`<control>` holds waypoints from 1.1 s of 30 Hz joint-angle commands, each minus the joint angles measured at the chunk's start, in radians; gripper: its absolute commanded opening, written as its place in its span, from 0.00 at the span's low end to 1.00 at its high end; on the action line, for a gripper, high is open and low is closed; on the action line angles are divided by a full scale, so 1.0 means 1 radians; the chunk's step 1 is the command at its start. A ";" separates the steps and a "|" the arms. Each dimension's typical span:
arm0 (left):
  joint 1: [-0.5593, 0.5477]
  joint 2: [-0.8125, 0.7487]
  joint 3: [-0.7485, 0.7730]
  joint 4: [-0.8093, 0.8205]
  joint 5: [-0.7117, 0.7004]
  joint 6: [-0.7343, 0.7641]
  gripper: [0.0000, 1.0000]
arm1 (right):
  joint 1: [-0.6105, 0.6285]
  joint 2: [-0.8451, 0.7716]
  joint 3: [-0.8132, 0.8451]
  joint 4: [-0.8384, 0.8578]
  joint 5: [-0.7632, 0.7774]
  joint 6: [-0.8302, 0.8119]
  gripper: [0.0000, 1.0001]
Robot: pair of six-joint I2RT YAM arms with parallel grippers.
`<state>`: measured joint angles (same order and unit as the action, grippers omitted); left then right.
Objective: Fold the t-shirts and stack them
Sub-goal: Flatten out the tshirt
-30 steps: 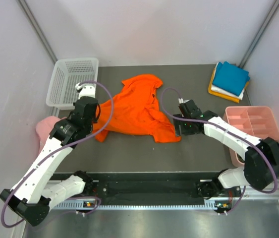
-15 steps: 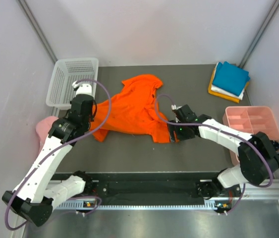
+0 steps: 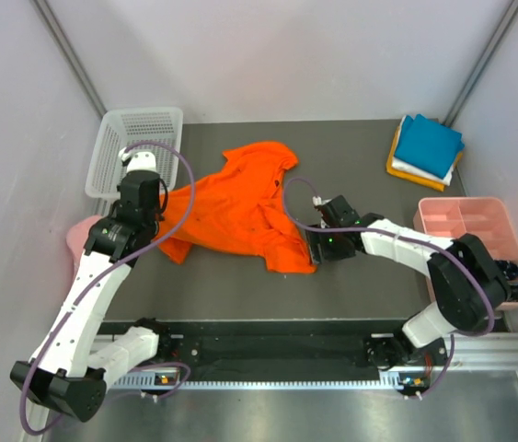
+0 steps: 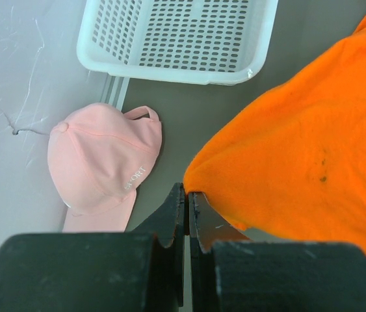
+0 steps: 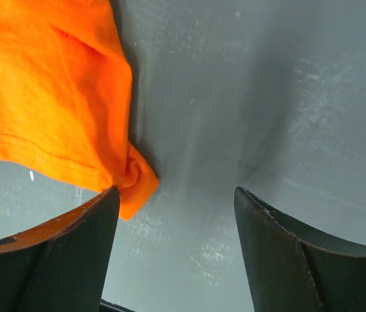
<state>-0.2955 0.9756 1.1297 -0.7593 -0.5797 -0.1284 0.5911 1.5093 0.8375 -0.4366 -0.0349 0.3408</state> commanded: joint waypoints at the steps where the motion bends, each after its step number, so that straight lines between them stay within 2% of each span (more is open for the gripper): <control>1: 0.007 -0.006 0.019 0.052 0.004 -0.007 0.00 | 0.036 0.025 0.023 0.050 -0.036 -0.005 0.71; 7: 0.007 -0.009 0.013 0.049 0.021 -0.013 0.00 | 0.082 0.029 0.041 0.036 -0.030 -0.003 0.70; 18: 0.007 -0.006 -0.001 0.064 0.044 -0.013 0.00 | 0.085 0.000 0.040 0.030 -0.039 0.001 0.70; 21: 0.007 -0.011 -0.004 0.066 0.047 -0.011 0.00 | 0.085 0.017 0.037 0.039 -0.042 0.006 0.64; 25: 0.007 -0.012 -0.008 0.066 0.046 -0.013 0.00 | 0.085 0.031 0.037 0.052 -0.054 0.007 0.49; 28: 0.007 -0.014 -0.011 0.068 0.047 -0.014 0.00 | 0.085 0.042 0.038 0.055 -0.059 0.007 0.42; 33: 0.007 -0.014 -0.018 0.071 0.047 -0.013 0.00 | 0.087 0.055 0.034 0.065 -0.066 0.007 0.41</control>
<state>-0.2951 0.9752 1.1156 -0.7471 -0.5331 -0.1322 0.6655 1.5471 0.8398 -0.4046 -0.0837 0.3439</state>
